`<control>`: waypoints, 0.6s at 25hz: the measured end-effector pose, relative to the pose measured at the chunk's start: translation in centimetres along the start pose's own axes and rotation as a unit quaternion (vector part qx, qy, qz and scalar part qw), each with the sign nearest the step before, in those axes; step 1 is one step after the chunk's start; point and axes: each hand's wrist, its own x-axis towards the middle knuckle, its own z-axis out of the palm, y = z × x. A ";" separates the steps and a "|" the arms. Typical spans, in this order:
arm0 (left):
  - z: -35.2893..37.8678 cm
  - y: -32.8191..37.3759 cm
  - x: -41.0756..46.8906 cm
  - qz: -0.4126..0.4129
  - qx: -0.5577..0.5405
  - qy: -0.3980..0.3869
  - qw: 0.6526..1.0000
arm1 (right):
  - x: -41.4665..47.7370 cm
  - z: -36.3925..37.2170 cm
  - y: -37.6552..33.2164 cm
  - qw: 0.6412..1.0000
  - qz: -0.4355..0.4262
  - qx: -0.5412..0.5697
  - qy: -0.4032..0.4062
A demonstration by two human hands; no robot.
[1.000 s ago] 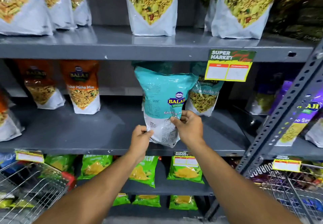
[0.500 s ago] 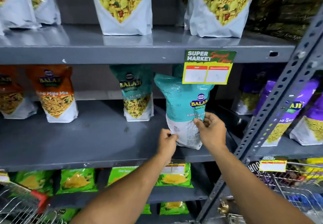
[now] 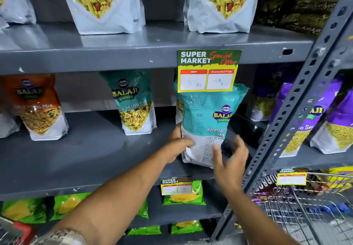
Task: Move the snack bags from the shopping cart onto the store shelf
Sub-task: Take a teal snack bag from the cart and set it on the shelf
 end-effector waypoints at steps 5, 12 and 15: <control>-0.4 0.5 0.3 0.006 -0.059 -0.042 0.997 | -6.0 2.5 1.1 0.992 -0.037 -0.075 -0.092; -0.2 -1.8 -4.3 0.084 0.079 -0.013 0.993 | 1.6 1.7 -0.6 0.939 0.217 0.179 -0.200; 0.9 -3.1 -5.6 0.153 0.186 0.026 0.970 | 5.9 1.9 -0.2 0.897 0.347 0.216 -0.167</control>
